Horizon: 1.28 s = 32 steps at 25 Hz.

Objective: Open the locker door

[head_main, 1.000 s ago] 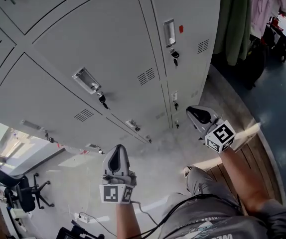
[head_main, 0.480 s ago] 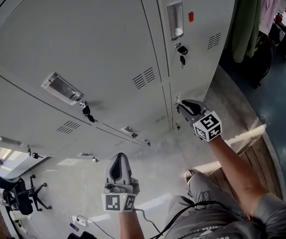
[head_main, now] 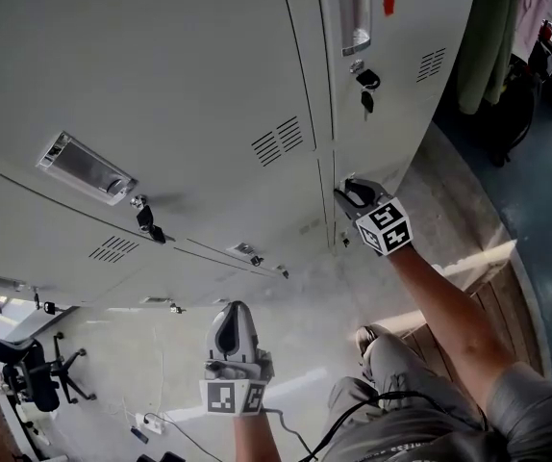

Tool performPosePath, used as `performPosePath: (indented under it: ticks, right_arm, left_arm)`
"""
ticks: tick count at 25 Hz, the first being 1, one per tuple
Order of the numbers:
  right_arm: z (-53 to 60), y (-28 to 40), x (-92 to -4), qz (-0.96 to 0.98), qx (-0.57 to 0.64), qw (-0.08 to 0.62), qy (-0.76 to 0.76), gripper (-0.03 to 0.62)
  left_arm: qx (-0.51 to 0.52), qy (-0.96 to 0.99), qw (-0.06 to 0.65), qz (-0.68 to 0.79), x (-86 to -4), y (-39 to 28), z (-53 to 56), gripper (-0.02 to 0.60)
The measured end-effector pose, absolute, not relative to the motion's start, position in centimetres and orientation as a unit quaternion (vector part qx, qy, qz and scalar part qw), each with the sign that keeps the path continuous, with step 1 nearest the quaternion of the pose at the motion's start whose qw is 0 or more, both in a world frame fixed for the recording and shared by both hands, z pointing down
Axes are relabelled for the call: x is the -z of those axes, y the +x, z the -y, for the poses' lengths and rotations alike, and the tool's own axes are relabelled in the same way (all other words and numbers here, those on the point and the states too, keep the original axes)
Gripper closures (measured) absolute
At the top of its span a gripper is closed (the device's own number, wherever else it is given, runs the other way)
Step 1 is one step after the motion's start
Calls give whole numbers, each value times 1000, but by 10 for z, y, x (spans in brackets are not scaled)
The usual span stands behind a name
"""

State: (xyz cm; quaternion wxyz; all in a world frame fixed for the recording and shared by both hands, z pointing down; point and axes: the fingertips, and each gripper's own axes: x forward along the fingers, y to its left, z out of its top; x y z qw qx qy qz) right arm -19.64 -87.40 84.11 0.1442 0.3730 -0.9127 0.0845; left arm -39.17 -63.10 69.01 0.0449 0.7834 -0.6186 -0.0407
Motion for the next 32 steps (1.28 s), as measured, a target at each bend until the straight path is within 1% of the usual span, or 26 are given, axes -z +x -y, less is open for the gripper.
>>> performPosePath:
  ticks: [7, 11, 15, 26, 32]
  right_arm:
    - [869, -196, -841, 918, -80, 144, 361, 497]
    - [856, -189, -840, 920, -71, 150, 356, 497]
    - [837, -177, -840, 921, -72, 153, 351, 493]
    - [790, -130, -840, 941, -87, 176, 277, 486]
    - [780, -114, -840, 944, -99, 175, 263, 478]
  left_arm:
    - [42, 779, 46, 623, -691, -397, 632, 575]
    - [70, 786, 47, 612, -679, -388, 637, 575]
    - [45, 783, 54, 617, -689, -391, 633, 575]
    - [42, 787, 51, 613, -659, -384, 625, 575]
    - [36, 793, 50, 607, -654, -374, 622, 575]
